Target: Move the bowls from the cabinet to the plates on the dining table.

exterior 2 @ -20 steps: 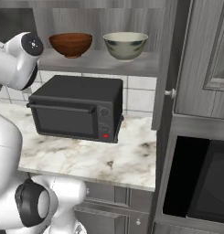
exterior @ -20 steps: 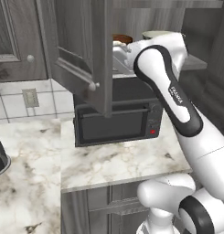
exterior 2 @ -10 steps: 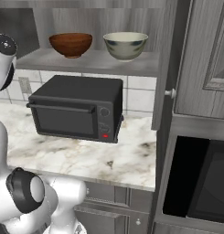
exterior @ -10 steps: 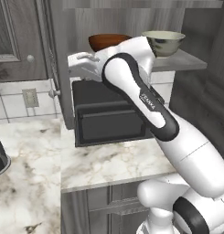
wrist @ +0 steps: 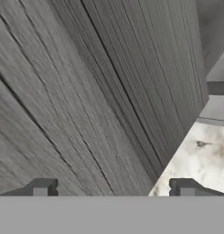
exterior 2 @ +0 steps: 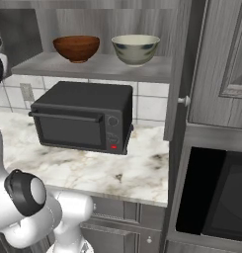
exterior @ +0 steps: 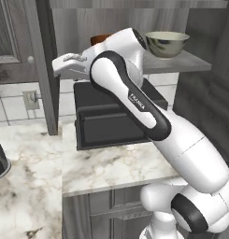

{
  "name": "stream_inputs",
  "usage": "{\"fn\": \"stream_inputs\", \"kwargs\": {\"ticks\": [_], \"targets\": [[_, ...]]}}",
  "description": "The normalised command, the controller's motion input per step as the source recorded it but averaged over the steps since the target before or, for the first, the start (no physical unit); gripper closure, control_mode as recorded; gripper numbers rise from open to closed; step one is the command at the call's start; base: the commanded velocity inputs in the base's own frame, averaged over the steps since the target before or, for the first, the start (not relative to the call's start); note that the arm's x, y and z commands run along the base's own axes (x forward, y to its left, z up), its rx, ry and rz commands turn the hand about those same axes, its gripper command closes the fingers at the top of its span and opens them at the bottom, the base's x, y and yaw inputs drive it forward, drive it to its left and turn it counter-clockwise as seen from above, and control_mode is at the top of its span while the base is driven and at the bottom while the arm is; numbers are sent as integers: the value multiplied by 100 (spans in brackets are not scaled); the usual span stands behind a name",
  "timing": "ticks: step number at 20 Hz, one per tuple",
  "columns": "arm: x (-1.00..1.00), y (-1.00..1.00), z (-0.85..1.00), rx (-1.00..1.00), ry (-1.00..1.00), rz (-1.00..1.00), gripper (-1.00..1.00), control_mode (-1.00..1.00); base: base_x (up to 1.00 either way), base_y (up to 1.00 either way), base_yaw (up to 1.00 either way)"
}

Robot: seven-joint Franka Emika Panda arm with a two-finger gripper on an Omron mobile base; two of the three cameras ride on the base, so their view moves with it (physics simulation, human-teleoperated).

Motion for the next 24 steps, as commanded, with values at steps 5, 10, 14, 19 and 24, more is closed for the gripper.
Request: {"fn": "stream_inputs", "kwargs": {"ticks": [5,10,14,19,24], "targets": [[-2,-15,0,-12,-5,0,-100,-100,0,0,0],[0,-43,2,-8,-5,0,-100,-100,0,0,0],[0,-50,1,-10,-7,0,-100,-100,0,0,0],[6,-36,0,-15,-5,0,-100,-100,0,0,0],[14,-24,0,-20,-4,0,-100,-100,0,0,0]]}}
